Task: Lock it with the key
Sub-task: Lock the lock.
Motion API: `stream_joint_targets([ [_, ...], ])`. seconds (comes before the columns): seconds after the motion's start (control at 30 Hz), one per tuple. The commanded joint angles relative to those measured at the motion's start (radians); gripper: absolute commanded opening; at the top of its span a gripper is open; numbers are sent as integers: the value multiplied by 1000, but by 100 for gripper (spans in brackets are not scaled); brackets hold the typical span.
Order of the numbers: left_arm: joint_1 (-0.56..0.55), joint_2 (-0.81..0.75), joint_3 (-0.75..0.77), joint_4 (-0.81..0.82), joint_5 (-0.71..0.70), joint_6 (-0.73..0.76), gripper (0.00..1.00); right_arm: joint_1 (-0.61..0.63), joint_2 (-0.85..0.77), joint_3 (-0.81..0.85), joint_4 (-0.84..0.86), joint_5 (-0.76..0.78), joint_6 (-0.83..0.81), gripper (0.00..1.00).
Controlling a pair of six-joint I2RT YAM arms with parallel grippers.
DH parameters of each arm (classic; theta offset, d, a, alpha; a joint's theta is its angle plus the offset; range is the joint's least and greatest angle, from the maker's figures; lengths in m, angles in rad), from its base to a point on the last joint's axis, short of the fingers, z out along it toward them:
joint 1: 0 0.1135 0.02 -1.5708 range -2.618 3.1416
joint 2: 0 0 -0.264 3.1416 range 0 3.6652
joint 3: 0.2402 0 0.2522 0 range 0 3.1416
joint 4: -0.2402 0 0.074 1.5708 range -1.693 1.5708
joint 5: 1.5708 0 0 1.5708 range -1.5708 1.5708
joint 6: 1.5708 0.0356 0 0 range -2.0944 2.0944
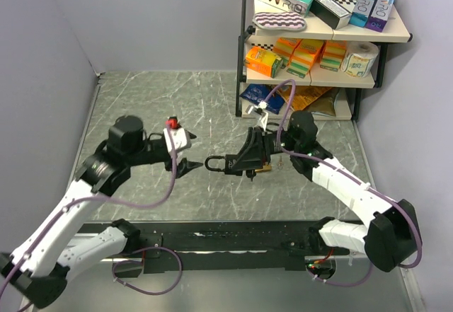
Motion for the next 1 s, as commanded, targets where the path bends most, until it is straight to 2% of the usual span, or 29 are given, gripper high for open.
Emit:
stream_joint_targets([
  [0.0,-63,-133,-91,158,-154,350,83,-13,4,-63,365,-7,347,0],
  [0.07,-118,-177,-169,221,-195,450,79,-19,31,-92,431,5,466,0],
  [0.17,-181,-227,-232,238,-215,666,76,-22,54,-109,497,28,552,0],
  [0.3,-218,-217,-243,209,-200,771,76,-26,67,-112,520,40,600,0],
  [0.7,-323,-184,-258,318,-249,733,72,-26,57,-118,525,28,603,0],
  [0.97,-393,-166,-271,361,-297,748,55,-22,70,-129,560,40,648,0],
])
